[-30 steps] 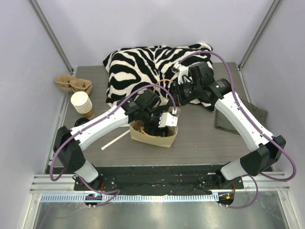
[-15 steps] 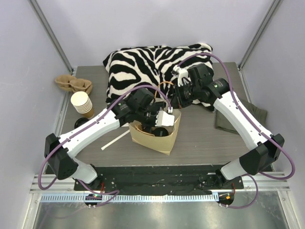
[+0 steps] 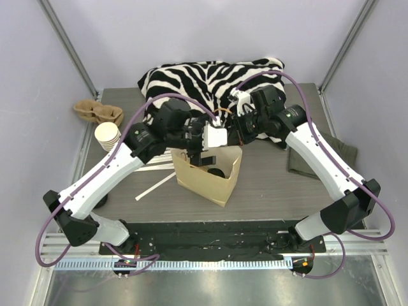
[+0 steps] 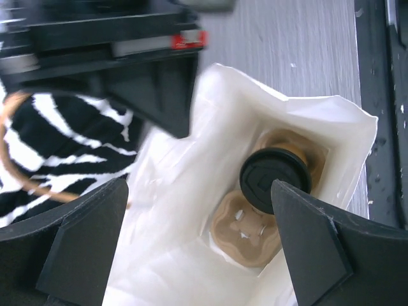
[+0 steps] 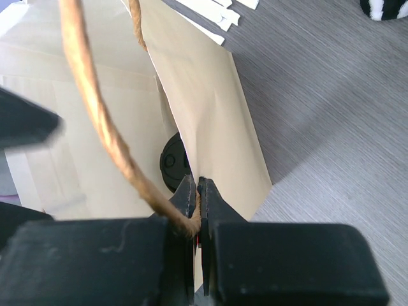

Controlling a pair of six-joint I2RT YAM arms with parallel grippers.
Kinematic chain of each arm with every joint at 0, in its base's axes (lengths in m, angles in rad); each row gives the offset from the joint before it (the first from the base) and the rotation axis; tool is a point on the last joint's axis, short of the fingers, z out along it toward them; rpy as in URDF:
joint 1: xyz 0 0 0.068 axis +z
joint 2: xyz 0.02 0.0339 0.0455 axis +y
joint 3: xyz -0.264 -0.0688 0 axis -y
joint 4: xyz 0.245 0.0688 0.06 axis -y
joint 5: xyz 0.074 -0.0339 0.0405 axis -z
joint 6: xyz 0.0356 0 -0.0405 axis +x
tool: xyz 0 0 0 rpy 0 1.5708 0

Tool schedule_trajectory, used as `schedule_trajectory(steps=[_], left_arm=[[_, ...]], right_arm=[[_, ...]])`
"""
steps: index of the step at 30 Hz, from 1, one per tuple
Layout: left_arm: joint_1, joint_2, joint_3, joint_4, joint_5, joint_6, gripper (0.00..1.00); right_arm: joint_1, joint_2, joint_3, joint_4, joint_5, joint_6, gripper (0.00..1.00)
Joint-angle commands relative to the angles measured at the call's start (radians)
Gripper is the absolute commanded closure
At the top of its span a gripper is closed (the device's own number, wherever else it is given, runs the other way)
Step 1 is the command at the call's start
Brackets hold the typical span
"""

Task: Pack the takeout coffee

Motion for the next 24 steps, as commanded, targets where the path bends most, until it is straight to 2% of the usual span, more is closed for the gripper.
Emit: schedule_trajectory(steps=[1, 7, 11, 18, 21, 24], left_arm=[[0.060, -0.033, 0.059, 0.026, 0.054, -0.108, 0.00], [0.119, -0.065, 0.079, 0.087, 0.066, -0.281, 0.00], [0.209, -0.056, 0.101, 0.127, 0.104, -0.474, 0.00], [0.342, -0.035, 0.138, 0.164, 0.124, -0.725, 0.00], [0.414, -0.039, 0.119, 0.175, 0.130, -0.779, 0.00], [0.471, -0.065, 0.066, 0.138, 0.143, -0.748, 0.00]], right_arm=[[0.011, -0.049, -0.002, 0.038, 0.007, -0.043, 0.99], [0.020, -0.064, -0.002, 0.034, -0.010, -0.087, 0.99], [0.027, -0.082, -0.010, 0.027, -0.022, -0.124, 0.99], [0.053, -0.115, -0.011, 0.008, -0.019, -0.193, 0.99], [0.062, -0.138, -0.015, -0.004, -0.004, -0.227, 0.99], [0.080, -0.162, -0.024, -0.007, 0.017, -0.241, 0.99]])
